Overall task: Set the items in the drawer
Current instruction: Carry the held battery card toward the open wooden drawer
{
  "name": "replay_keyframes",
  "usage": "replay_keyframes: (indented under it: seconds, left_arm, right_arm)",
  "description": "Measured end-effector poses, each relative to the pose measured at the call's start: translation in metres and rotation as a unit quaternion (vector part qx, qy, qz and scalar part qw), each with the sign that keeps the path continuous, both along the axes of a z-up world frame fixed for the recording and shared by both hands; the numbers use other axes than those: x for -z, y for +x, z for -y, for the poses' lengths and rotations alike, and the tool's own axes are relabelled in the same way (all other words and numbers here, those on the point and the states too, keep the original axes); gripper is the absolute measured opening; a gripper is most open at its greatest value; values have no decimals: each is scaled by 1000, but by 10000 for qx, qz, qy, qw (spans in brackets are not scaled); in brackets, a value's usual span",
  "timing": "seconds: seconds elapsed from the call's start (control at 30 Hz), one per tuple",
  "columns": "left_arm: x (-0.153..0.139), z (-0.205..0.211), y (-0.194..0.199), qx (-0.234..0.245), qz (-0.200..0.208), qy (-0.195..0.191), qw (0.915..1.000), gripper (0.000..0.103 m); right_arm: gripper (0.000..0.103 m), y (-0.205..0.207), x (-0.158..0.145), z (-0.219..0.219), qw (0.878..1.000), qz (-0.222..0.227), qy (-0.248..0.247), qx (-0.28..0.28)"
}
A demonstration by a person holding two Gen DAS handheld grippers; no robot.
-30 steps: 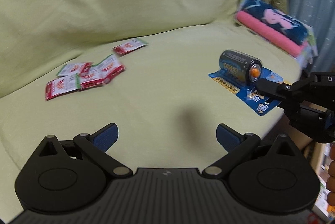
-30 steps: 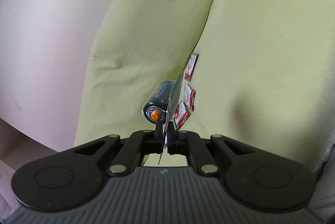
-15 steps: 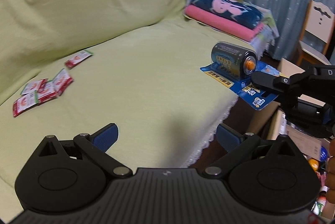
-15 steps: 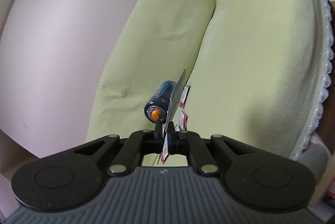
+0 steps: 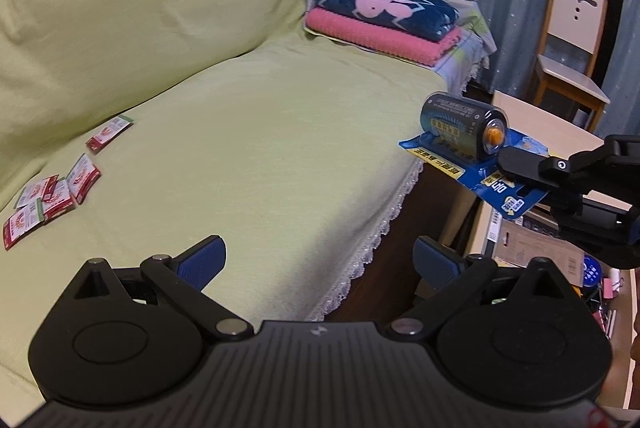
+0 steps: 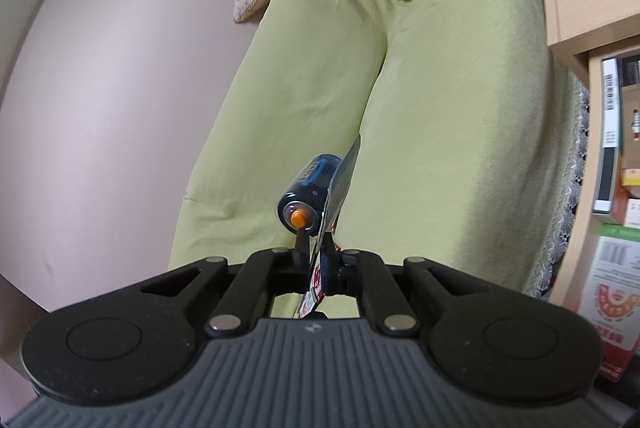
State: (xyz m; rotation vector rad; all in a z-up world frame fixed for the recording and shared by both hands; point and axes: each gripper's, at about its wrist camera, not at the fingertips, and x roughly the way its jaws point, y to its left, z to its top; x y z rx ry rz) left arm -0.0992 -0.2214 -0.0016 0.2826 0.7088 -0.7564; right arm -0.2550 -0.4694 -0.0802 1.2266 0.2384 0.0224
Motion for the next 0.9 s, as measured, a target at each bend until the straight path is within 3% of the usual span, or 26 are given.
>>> replay_keyframes:
  seconds: [0.2, 0.37, 0.67, 0.9]
  left_arm:
    - [2, 11, -13, 124, -12, 17, 9999, 101]
    - [7, 20, -26, 283, -89, 29, 9996, 101]
    - [19, 48, -44, 633, -205, 173, 9976, 101]
    - [26, 57, -53, 809, -228, 320, 9959, 101]
  right_arm:
    - [5, -31, -1, 9, 9998, -20, -15, 205]
    - [5, -83, 2, 25, 9976, -321, -200, 573]
    - [5, -164, 34, 57, 9796, -1589, -465, 1143]
    - [5, -168, 53, 58, 9623, -2359, -1195, 632]
